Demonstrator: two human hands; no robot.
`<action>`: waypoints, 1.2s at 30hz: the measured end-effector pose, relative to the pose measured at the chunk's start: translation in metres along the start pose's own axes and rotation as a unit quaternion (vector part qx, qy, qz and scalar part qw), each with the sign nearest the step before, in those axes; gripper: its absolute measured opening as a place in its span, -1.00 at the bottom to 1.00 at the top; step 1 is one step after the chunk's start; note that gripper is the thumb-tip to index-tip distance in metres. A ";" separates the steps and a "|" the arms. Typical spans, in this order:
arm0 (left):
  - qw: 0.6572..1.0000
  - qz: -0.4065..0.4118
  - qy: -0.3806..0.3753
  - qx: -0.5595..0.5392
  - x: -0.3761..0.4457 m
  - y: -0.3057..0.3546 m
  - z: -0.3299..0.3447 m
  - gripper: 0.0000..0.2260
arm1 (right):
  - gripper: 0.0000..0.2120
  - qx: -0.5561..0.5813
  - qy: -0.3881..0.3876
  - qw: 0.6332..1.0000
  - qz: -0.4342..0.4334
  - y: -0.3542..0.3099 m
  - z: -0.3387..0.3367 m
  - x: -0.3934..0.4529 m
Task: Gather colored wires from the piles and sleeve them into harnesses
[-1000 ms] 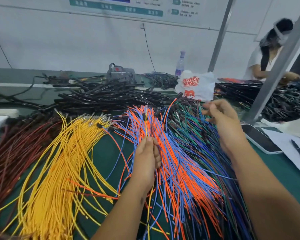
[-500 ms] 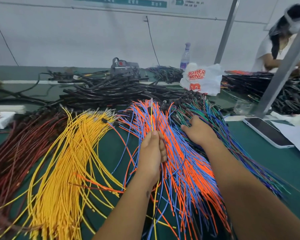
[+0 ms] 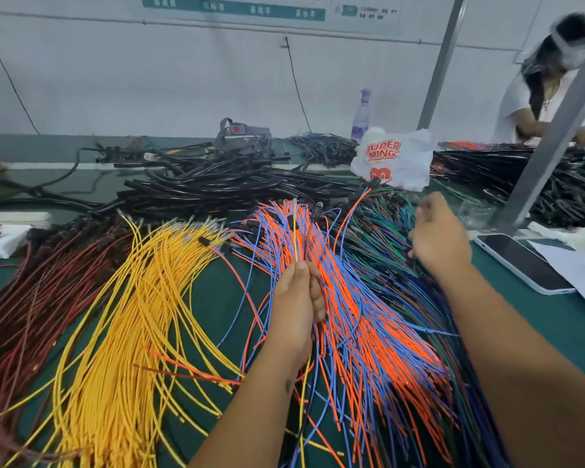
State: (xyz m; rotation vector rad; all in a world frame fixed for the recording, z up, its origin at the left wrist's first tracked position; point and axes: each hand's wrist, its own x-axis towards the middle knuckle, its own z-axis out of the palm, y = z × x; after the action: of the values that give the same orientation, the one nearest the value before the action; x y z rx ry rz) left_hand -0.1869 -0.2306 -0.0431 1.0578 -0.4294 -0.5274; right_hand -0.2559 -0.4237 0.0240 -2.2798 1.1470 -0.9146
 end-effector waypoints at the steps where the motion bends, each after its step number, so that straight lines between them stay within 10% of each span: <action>1: 1.000 0.000 -0.002 0.000 0.000 0.000 0.000 -0.71 | -0.85 -0.001 -0.004 1.000 -0.007 -0.005 -0.010 0.003; 9: 0.999 -0.002 0.002 -0.040 -0.001 -0.001 0.002 -0.71 | -0.78 -0.103 0.105 0.983 -0.110 -0.052 -0.082 0.015; 14: 0.999 -0.002 0.005 -0.051 0.000 -0.002 0.002 -0.71 | -0.77 0.307 0.007 0.952 0.016 -0.059 -0.090 0.016; 18: 0.998 -0.005 0.006 -0.057 0.001 -0.003 0.001 -0.69 | -0.85 0.405 0.003 0.912 0.067 -0.052 -0.072 0.016; 26: 0.998 0.002 -0.004 -0.062 0.002 -0.002 0.000 -0.69 | -0.81 0.074 -0.374 0.920 0.093 -0.010 -0.016 -0.008; 36: 0.999 -0.010 0.013 -0.036 -0.002 0.000 0.001 -0.69 | -0.77 -0.089 -0.380 0.920 0.037 -0.024 -0.068 -0.014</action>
State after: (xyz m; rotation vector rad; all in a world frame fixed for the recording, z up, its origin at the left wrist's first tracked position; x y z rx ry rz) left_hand -0.1889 -0.2302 -0.0424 0.9989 -0.3732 -0.5427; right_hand -0.2977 -0.4043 0.0810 -2.3572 0.9566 0.1438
